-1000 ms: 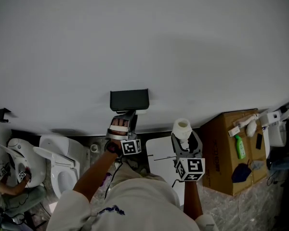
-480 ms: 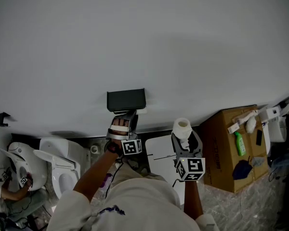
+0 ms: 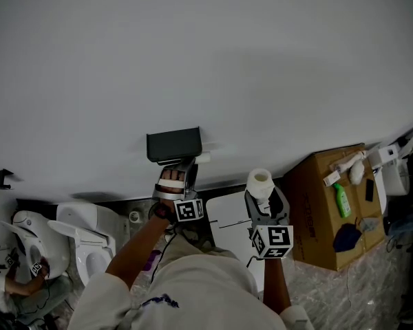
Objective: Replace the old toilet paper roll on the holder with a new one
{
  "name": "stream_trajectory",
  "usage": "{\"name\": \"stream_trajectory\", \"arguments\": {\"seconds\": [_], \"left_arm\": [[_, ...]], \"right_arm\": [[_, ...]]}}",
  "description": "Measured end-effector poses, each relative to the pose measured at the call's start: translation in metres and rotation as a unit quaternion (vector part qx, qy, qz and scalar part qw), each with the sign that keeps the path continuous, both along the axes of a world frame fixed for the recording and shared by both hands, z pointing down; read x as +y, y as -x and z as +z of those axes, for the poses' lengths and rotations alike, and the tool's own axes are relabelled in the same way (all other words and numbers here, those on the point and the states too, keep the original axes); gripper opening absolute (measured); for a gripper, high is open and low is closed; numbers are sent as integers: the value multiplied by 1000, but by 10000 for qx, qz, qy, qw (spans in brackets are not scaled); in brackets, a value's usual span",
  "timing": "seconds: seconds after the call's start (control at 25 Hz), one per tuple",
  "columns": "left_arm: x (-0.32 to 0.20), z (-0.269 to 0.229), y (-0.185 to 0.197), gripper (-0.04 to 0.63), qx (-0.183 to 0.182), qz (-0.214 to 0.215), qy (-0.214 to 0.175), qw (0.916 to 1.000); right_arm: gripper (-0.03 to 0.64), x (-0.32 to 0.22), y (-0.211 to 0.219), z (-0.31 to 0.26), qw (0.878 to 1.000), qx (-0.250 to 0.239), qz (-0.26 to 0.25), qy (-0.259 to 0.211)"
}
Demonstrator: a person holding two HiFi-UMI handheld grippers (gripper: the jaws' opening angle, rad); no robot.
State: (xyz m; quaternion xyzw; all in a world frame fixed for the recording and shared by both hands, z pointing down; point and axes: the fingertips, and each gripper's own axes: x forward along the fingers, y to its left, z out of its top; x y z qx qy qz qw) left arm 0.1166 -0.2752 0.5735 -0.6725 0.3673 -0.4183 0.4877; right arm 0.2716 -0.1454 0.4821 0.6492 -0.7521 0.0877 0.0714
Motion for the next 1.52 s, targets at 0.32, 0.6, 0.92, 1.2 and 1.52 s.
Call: {"name": "stream_trajectory", "arguments": {"seconds": [0.32,0.6,0.92,1.2,1.52], "left_arm": [[4,3,-20,155,26,137,-23,9999],[8,-1,-43,155,136,307,-25,9994],[22,-11,-56,155,478,488,138,9976],[47,-46,-35,155,2206,161,1066,9694],[55,-82,21,155,4220,-32,1895,8865]], "right_arm": [[299,5,-10,2,9999,16,114,39],[299,3,-6,-1,9999,9,98,23],[299,7,-9,-3,9998,26,182,35],[299,6,-12,-2,9997,-8,236,45],[299,-4,1,2,9999,-68,105,21]]}}
